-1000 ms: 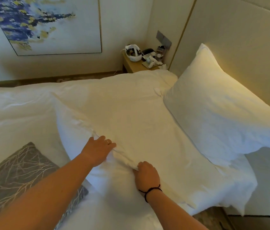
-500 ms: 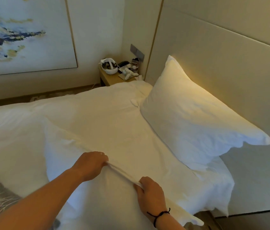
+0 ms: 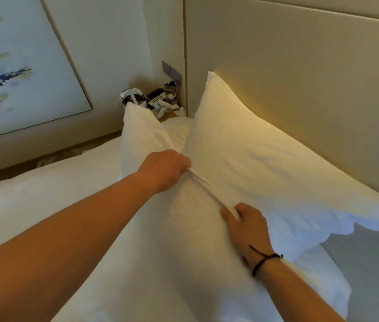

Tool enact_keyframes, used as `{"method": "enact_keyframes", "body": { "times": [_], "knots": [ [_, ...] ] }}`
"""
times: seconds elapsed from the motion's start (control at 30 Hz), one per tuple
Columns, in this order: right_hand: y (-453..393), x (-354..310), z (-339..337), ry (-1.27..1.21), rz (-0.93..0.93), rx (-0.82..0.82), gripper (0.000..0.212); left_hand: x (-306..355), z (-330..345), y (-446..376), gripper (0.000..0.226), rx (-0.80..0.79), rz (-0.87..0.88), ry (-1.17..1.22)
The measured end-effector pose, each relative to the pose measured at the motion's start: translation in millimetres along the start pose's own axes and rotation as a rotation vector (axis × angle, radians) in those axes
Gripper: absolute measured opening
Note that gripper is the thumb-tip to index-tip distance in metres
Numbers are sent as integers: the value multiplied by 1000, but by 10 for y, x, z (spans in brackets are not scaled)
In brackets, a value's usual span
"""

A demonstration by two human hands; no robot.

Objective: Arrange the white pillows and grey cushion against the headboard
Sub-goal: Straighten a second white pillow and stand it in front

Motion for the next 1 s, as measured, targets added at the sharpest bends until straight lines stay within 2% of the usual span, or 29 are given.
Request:
{"method": "enact_keyframes", "body": {
  "times": [0.07,0.13,0.2,0.23,0.33,0.4,0.57,0.7,0.77,0.87,1.0],
  "knots": [
    [-544,286,86,141,65,-119,34,52,294,-308,56,-22,-135,113],
    [-826,640,255,289,158,-287,29,126,911,-343,79,-207,-276,182],
    [-828,888,439,334,181,-402,44,216,1589,-157,82,-323,-374,271],
    [-778,952,512,367,143,-406,47,260,1866,-47,80,-323,-389,314],
    [-617,968,622,495,-2,-281,49,287,2259,128,68,-201,-365,338],
    [-530,937,599,547,-31,-232,53,253,2310,120,65,-173,-357,355],
    [-404,942,523,659,8,-283,48,126,2232,97,65,-172,-354,489],
    [-351,533,554,692,-184,-160,54,-79,2193,417,64,-117,-345,579],
    [-212,206,722,659,-298,-144,59,-287,2236,744,61,-88,-409,679],
    [135,-277,1202,575,-429,-242,55,-767,2346,1465,48,-29,-621,851],
    [865,-765,2100,377,-445,-542,46,-1534,2317,2737,29,157,-846,883]
  ]
}}
Point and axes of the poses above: each hand's wrist, its own y-axis away from the middle knuckle, its own z-axis out of the palm, x = y × z, the point moved 7 cm from there along -y, towards the middle knuckle, and after that the axes turned 12 degrees about y, right-handed, at the moved point
